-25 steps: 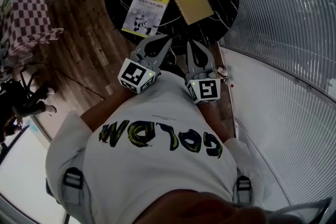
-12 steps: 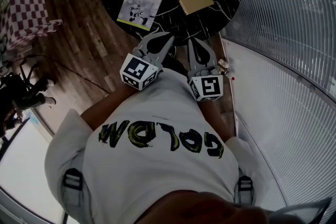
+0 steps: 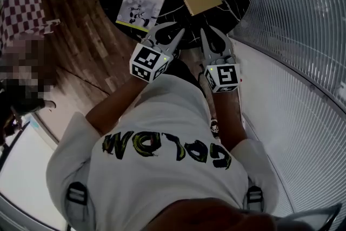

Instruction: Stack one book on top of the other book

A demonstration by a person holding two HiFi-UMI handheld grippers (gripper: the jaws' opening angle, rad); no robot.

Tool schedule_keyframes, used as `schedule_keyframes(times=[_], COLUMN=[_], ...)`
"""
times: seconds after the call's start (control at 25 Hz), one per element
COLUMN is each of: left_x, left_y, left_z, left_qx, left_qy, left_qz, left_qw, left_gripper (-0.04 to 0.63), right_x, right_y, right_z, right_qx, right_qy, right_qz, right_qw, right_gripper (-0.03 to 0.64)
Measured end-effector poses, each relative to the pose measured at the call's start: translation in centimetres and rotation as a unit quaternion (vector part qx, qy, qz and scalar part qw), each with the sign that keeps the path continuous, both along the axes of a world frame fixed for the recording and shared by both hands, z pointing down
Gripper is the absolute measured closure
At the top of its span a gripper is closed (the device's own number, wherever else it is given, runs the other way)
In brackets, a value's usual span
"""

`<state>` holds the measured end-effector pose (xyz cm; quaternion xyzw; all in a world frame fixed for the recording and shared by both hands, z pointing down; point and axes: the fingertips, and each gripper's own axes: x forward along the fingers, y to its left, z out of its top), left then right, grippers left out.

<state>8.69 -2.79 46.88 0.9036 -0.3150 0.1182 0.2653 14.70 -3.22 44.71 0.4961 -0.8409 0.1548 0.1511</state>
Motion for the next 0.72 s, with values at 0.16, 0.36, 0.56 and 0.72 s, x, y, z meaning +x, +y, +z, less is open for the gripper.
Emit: schedule_keyframes(times=[0.16, 0.36, 0.56, 0.72], left_x=[0.9, 1.3, 1.9, 2.6], left_y=[-1.3, -3.1, -4.8, -5.3], left_z=[2.9, 6.2, 10.1, 12.9], left_qx=[-0.018, -0.043, -0.081, -0.117], left_qy=[-0.01, -0.014, -0.017, -0.014], left_qz=[0.001, -0.015, -0.025, -0.027], left_qw=[0.9998, 0.9989, 0.9963, 0.9927], left_gripper=[0.529, 0.529, 0.506, 0.475], right_x=[1.4, 3.2, 5.0, 6.5], right_y=[-2.1, -4.9, -7.6, -9.3], right_z=[2.2, 5.1, 8.3, 10.8], right_qx=[-0.013, -0.021, -0.028, -0.051], right_qy=[0.01, 0.026, 0.042, 0.05], right_qz=[-0.002, -0.002, -0.011, -0.017], right_qw=[1.0, 0.999, 0.999, 0.997], right_gripper=[0.551, 0.532, 0.499, 0.46])
